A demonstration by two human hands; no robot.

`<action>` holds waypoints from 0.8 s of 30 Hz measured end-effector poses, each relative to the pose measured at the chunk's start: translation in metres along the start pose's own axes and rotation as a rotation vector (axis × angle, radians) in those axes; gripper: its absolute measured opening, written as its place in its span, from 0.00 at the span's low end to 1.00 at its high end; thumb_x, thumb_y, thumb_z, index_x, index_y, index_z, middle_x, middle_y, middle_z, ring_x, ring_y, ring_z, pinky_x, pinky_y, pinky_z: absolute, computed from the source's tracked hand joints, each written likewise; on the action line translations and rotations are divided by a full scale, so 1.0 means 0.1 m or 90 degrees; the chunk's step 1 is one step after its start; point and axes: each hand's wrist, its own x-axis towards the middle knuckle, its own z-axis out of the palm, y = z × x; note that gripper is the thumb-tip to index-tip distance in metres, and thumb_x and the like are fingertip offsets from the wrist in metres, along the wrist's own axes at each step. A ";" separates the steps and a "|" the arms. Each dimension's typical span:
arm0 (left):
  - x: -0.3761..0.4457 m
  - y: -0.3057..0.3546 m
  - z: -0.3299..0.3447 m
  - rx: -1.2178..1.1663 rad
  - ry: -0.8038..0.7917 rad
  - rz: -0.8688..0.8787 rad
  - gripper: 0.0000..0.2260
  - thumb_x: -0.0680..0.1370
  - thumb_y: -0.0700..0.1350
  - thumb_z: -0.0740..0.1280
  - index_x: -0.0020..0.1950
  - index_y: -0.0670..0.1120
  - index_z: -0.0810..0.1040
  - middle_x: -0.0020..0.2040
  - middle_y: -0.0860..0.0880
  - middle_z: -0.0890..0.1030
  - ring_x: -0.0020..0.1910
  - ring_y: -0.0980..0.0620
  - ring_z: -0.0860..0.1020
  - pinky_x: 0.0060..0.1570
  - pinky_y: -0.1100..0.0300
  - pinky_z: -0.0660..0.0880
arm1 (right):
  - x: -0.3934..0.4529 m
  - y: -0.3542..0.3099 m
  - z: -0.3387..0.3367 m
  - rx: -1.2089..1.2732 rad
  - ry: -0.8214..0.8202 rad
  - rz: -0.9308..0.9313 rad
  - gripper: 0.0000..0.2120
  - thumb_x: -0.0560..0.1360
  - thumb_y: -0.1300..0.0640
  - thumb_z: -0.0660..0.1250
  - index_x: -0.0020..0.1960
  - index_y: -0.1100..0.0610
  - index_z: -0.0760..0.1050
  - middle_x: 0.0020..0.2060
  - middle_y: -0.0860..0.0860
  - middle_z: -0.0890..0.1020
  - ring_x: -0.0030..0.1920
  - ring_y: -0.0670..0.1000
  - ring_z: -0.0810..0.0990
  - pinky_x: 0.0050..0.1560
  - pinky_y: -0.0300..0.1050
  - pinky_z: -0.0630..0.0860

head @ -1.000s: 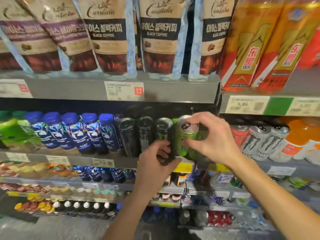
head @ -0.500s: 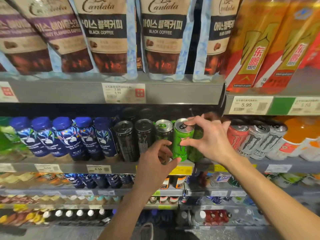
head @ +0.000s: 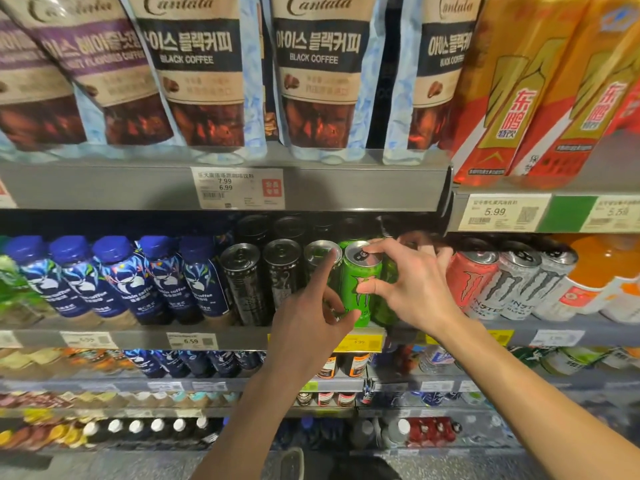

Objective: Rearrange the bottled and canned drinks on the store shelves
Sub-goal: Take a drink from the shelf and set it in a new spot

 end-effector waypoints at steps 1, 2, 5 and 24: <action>0.01 0.02 0.00 0.010 -0.011 -0.001 0.41 0.74 0.54 0.75 0.79 0.65 0.53 0.39 0.61 0.79 0.38 0.61 0.79 0.47 0.52 0.80 | 0.00 0.01 0.00 -0.009 0.002 -0.010 0.27 0.66 0.35 0.74 0.61 0.43 0.77 0.48 0.35 0.80 0.56 0.57 0.74 0.47 0.45 0.49; 0.02 0.03 0.01 0.012 -0.021 -0.002 0.41 0.74 0.54 0.75 0.79 0.66 0.53 0.39 0.61 0.78 0.38 0.61 0.78 0.47 0.53 0.79 | 0.00 0.01 0.00 -0.022 0.000 -0.017 0.28 0.66 0.35 0.73 0.62 0.45 0.76 0.49 0.37 0.82 0.56 0.58 0.75 0.47 0.46 0.49; 0.02 0.07 0.04 -0.006 -0.033 -0.006 0.39 0.74 0.54 0.75 0.78 0.67 0.55 0.39 0.62 0.78 0.39 0.61 0.78 0.47 0.55 0.79 | -0.02 0.01 -0.01 -0.062 0.002 -0.049 0.28 0.66 0.36 0.74 0.61 0.50 0.77 0.53 0.44 0.84 0.51 0.62 0.77 0.48 0.49 0.53; -0.05 0.26 0.24 -0.005 0.000 0.137 0.15 0.76 0.52 0.70 0.61 0.50 0.80 0.53 0.54 0.83 0.45 0.54 0.82 0.45 0.51 0.81 | -0.58 0.25 -0.25 -0.066 0.148 -0.040 0.22 0.73 0.49 0.75 0.62 0.58 0.78 0.59 0.51 0.80 0.60 0.58 0.76 0.61 0.58 0.73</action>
